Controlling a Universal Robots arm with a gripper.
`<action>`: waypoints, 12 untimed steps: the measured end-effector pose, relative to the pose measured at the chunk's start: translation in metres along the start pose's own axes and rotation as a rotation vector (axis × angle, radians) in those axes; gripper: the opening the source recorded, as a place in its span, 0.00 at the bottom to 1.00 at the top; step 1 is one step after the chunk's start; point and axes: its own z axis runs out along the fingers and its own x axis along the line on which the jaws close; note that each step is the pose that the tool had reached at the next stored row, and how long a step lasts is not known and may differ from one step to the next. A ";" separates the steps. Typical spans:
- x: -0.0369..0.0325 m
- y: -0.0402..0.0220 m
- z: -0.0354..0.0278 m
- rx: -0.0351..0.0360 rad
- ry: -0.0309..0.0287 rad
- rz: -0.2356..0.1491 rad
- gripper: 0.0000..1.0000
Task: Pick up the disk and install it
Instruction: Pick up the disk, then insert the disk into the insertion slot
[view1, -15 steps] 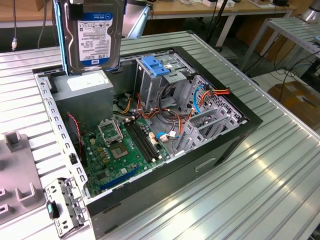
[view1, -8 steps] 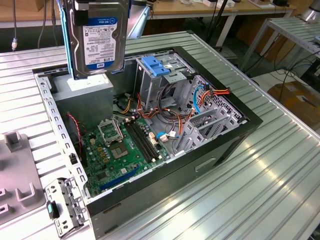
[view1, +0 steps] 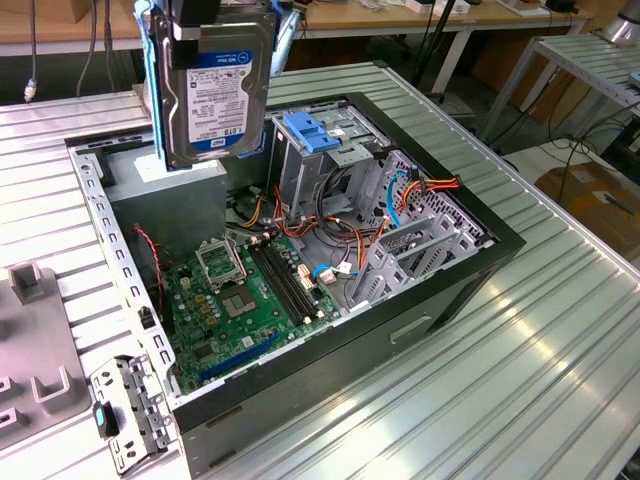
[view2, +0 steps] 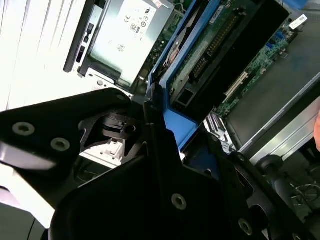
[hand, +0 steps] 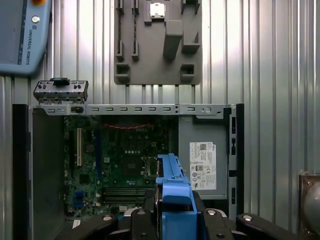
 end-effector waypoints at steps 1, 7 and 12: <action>0.0008 -0.0022 0.0013 0.0001 -0.0001 0.000 0.37; 0.0107 -0.0078 0.0089 0.0011 0.0000 0.000 0.37; 0.0108 -0.0079 0.0088 0.0009 -0.0018 0.000 0.37</action>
